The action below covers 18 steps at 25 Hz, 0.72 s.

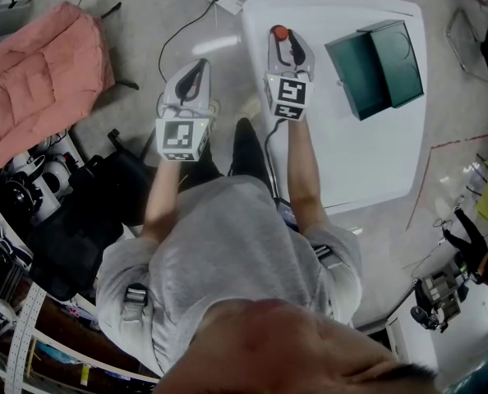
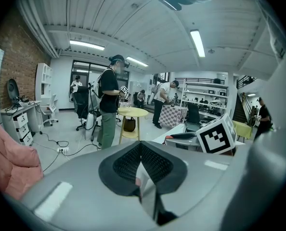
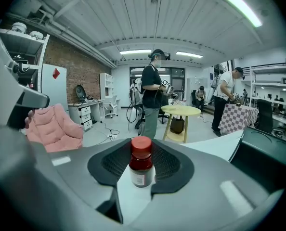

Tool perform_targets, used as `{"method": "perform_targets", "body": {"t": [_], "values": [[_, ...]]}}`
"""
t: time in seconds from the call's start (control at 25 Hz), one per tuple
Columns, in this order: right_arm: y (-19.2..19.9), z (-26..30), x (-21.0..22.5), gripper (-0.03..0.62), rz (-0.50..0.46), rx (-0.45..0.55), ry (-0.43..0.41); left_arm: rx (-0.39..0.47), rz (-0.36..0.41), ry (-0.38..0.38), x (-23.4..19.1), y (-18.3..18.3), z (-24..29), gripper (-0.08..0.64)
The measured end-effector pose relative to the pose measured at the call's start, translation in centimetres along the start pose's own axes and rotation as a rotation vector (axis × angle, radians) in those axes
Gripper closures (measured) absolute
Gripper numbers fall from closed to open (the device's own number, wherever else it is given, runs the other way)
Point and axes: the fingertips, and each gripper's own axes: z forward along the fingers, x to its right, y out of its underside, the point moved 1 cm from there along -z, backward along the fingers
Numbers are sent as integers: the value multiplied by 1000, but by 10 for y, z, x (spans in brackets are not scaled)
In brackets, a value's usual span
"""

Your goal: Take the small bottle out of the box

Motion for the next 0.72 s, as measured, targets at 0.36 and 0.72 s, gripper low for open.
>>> {"method": "perform_targets", "body": {"t": [0.36, 0.72], "values": [[-6, -4, 0, 402, 14, 16, 17, 18, 7, 7, -1, -6, -8, 548], [-34, -29, 0, 388, 4, 79, 56, 59, 21, 32, 1, -25, -19, 548]]}}
